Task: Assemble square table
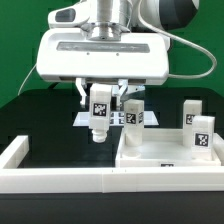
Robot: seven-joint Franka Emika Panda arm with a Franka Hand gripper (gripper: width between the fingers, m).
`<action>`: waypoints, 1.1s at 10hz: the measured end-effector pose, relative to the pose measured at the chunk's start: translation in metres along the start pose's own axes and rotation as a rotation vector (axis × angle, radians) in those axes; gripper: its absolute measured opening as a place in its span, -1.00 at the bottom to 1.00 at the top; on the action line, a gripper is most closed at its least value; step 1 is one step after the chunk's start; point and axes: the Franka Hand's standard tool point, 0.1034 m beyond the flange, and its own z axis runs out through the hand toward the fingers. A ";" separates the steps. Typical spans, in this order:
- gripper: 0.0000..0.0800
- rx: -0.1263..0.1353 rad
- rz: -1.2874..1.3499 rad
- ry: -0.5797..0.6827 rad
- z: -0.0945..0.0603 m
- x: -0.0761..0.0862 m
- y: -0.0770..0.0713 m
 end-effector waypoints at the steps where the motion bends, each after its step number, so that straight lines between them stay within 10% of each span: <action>1: -0.28 0.000 0.000 0.000 0.000 0.000 0.000; 4: -0.28 0.001 0.017 -0.010 0.003 -0.010 0.004; 11: -0.28 0.070 0.050 -0.004 0.011 -0.007 -0.039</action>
Offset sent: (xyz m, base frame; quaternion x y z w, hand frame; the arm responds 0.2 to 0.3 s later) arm -0.0182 0.0318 -0.0185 0.1302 0.0083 0.1118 0.9851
